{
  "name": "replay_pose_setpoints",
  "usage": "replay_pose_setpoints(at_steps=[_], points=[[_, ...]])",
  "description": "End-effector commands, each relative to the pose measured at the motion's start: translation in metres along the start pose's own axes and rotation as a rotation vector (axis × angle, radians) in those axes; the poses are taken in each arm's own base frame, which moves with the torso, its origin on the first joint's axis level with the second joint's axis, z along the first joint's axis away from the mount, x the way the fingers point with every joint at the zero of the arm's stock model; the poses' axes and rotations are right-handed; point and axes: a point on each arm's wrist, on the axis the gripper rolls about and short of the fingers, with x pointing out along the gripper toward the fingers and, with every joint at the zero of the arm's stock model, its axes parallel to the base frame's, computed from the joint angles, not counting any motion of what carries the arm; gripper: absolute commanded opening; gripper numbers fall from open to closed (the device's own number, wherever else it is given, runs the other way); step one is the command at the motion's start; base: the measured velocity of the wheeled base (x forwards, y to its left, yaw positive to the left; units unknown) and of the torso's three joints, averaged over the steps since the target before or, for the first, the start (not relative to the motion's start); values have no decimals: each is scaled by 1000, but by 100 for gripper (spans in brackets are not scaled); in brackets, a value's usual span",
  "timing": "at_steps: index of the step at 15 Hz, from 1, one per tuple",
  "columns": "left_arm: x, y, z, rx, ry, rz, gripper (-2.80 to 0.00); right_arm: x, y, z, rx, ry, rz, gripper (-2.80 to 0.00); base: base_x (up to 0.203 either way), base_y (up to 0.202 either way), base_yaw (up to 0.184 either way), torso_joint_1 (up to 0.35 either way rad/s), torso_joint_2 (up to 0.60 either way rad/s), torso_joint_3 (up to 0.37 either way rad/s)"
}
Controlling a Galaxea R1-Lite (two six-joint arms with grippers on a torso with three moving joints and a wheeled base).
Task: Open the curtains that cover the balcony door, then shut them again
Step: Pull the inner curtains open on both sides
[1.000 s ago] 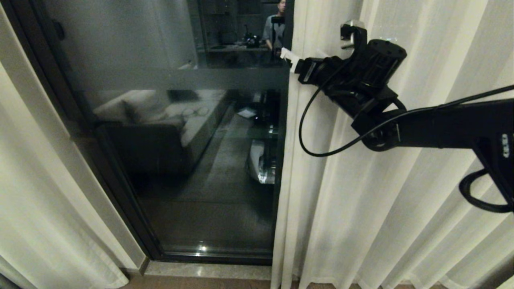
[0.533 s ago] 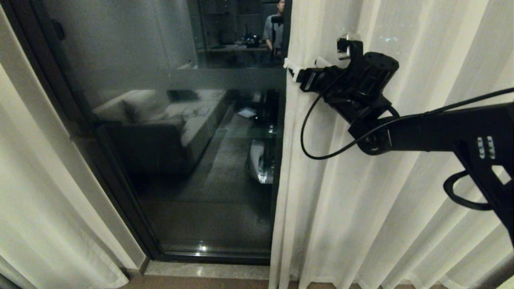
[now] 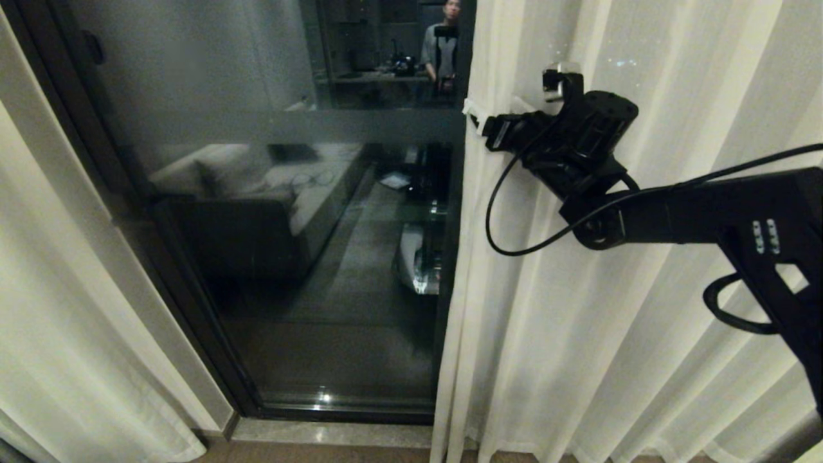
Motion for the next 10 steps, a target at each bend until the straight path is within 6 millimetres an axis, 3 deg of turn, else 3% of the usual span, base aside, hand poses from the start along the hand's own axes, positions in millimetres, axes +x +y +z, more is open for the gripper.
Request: replay_pose_setpoints(at_steps=[1,6,10], points=[[0,0,0,0,-1,1,-280,0,0,-1,2,-3,2,-280,0,0,0,0,0,0],[0,0,0,0,-1,1,-280,-1,-10,7,-7,-18,-17,-280,0,0,0,0,0,0],[0,0,0,0,0,1,-280,-8,-40,32,-67,-57,-81,-280,0,0,0,0,0,0]])
